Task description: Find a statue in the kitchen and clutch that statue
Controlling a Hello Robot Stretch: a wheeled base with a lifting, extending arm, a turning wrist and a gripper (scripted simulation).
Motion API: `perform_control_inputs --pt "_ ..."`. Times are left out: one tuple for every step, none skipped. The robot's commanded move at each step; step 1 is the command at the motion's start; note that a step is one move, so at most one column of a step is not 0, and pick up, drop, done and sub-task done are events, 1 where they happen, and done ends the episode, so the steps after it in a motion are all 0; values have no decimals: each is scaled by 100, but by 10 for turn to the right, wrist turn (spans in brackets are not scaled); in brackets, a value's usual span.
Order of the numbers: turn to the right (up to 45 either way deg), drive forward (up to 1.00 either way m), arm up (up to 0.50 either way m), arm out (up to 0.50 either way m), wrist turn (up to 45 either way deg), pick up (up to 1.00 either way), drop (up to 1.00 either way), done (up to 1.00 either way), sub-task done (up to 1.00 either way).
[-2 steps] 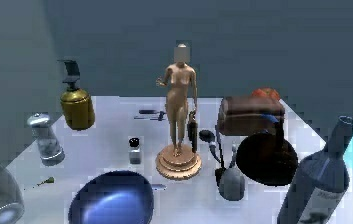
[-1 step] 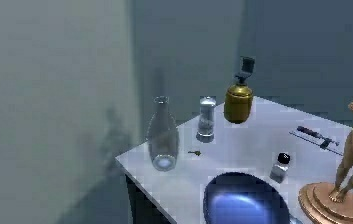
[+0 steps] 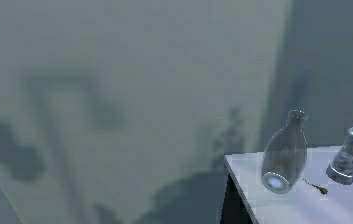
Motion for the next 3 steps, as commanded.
perform_control_inputs --pt "0 0 50 0 0 0 0 0 0" --pt "0 0 38 0 0 0 0 0 0" --pt "0 0 0 20 0 0 0 0 0"
